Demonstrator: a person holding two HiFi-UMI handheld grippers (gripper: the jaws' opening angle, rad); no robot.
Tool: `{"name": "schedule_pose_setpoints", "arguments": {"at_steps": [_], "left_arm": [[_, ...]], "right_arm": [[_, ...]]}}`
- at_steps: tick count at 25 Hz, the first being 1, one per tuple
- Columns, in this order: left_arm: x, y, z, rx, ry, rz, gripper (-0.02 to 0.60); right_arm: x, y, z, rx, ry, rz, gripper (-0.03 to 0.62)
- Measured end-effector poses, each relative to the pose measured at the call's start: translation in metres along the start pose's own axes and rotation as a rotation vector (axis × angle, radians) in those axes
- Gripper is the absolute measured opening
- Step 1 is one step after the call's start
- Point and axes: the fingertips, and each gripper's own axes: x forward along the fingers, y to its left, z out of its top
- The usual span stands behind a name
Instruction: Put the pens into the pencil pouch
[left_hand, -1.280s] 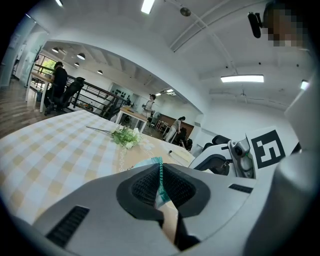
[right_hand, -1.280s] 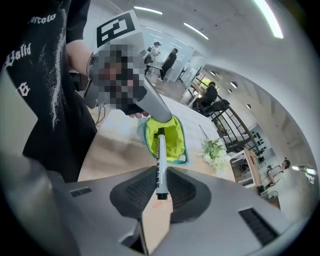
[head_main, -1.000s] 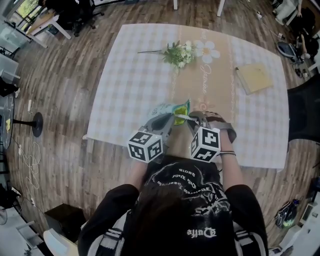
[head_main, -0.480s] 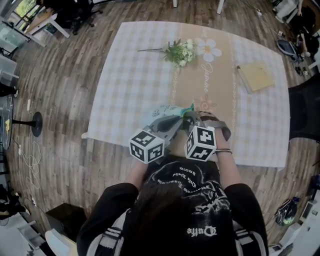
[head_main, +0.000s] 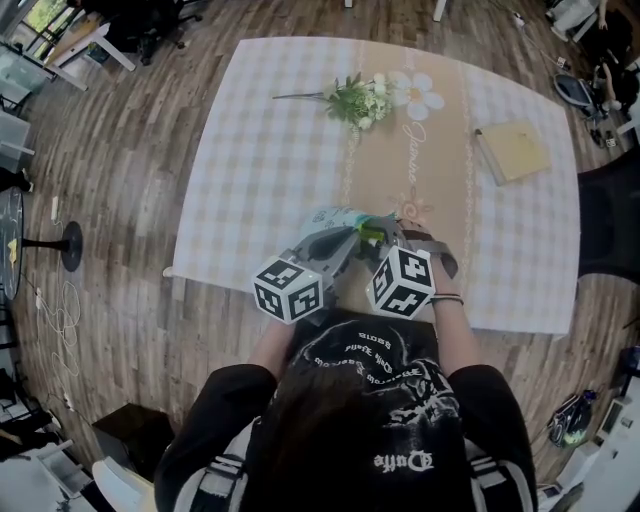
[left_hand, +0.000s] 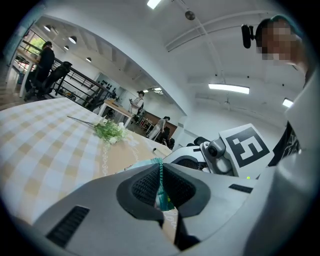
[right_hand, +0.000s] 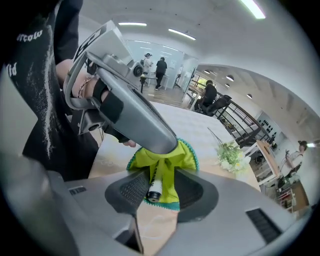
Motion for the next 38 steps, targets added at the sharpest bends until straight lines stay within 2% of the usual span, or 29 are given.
{"name": "schedule_pose_setpoints", "arguments": {"at_steps": [3, 9, 17, 23, 26, 33, 38], "left_arm": [[0.019, 0.016, 0.016, -0.019, -0.010, 0.011, 0.033], [-0.012, -0.003, -0.012, -0.003, -0.013, 0.017, 0.032], [-0.012, 0.004, -0.004, 0.039, -0.019, 0.068, 0.032], [-0.013, 0.024, 0.022, 0.053, -0.057, 0.134, 0.034], [-0.023, 0.030, 0.026, 0.059, -0.081, 0.168, 0.032], [-0.036, 0.054, 0.056, 0.093, -0.142, 0.278, 0.032], [-0.057, 0.075, 0.088, 0.138, -0.235, 0.356, 0.032]], "right_arm": [[0.002, -0.030, -0.001, 0.046, -0.030, 0.011, 0.184], [-0.028, 0.007, 0.001, 0.144, -0.095, -0.036, 0.213], [-0.065, -0.022, -0.021, 0.377, -0.231, -0.162, 0.215], [-0.076, -0.046, -0.049, 0.503, -0.260, -0.238, 0.213], [-0.079, -0.038, -0.063, 0.544, -0.261, -0.258, 0.213], [-0.085, -0.031, -0.088, 0.596, -0.240, -0.276, 0.209], [-0.090, -0.033, -0.097, 0.618, -0.229, -0.305, 0.206]]}}
